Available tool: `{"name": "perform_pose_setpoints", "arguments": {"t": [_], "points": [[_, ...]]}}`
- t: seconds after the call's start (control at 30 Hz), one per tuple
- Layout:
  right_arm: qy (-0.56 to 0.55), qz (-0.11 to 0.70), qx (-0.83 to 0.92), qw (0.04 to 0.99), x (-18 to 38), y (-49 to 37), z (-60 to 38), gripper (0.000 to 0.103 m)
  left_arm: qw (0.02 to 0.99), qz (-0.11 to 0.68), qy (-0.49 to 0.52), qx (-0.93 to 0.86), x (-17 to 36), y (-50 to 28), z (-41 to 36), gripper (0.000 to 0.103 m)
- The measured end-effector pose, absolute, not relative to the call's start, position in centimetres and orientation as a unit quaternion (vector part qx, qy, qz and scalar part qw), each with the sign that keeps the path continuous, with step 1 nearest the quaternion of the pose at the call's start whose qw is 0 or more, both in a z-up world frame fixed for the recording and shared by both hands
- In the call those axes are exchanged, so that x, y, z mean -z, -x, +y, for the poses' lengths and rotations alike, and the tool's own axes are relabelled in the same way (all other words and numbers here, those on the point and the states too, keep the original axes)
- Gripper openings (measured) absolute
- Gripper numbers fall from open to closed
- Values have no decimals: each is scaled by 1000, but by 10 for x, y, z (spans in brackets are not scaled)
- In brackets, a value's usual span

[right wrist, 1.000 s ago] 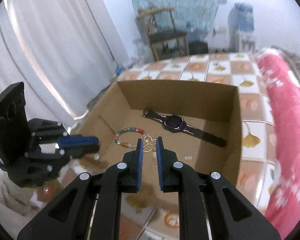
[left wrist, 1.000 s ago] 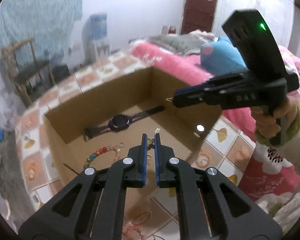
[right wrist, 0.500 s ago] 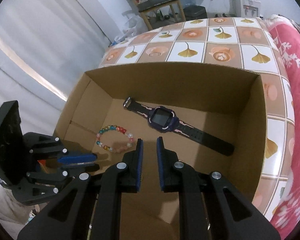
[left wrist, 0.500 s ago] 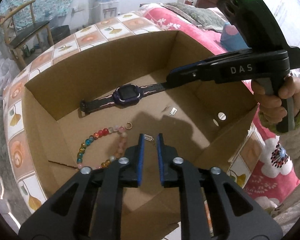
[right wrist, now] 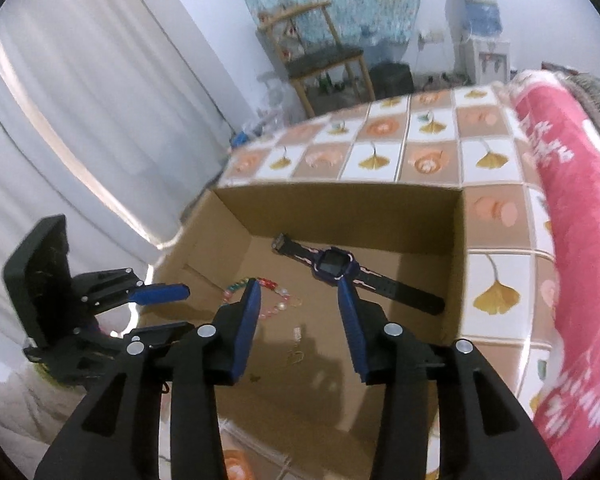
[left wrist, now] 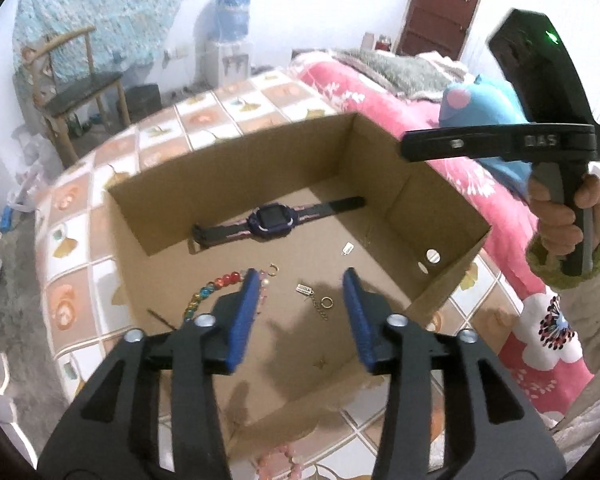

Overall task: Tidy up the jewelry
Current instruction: 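Open both tools to drop the earrings into the box, then move the left tool down to the pink bead bracelet and close on it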

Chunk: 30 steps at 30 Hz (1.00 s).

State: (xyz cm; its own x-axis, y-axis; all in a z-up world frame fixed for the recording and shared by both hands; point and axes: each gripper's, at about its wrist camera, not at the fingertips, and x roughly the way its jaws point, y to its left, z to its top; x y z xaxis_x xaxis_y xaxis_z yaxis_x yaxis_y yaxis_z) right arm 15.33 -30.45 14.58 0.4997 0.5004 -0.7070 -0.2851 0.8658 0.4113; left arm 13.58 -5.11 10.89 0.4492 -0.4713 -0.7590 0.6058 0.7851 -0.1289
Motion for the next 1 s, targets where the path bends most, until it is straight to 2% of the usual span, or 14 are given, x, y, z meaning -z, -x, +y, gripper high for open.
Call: {"name": "perform_pose_setpoints", "arguments": {"t": [0.07,0.2,0.47,0.73,1.0], "points": [[-124,413,-234,871,-161,-127,-311,44,854,404,-74,319,-116,-125,-43,55],[-108,365,-220,898,-178,-77,-320,55,868,382,-55,312,-124,-97,-21,72],[-122,369,-210,897,-150,-2,-319,56,886,370,-17,278,-116,-48,33,83],[-154,436,-211,861,-88,13,-295,56,876,412,-6,249,-71,-11,49,84],[-161,464,-184,851,-47,8,-272,56,872,437,4,220,-26,3,37,83]]}}
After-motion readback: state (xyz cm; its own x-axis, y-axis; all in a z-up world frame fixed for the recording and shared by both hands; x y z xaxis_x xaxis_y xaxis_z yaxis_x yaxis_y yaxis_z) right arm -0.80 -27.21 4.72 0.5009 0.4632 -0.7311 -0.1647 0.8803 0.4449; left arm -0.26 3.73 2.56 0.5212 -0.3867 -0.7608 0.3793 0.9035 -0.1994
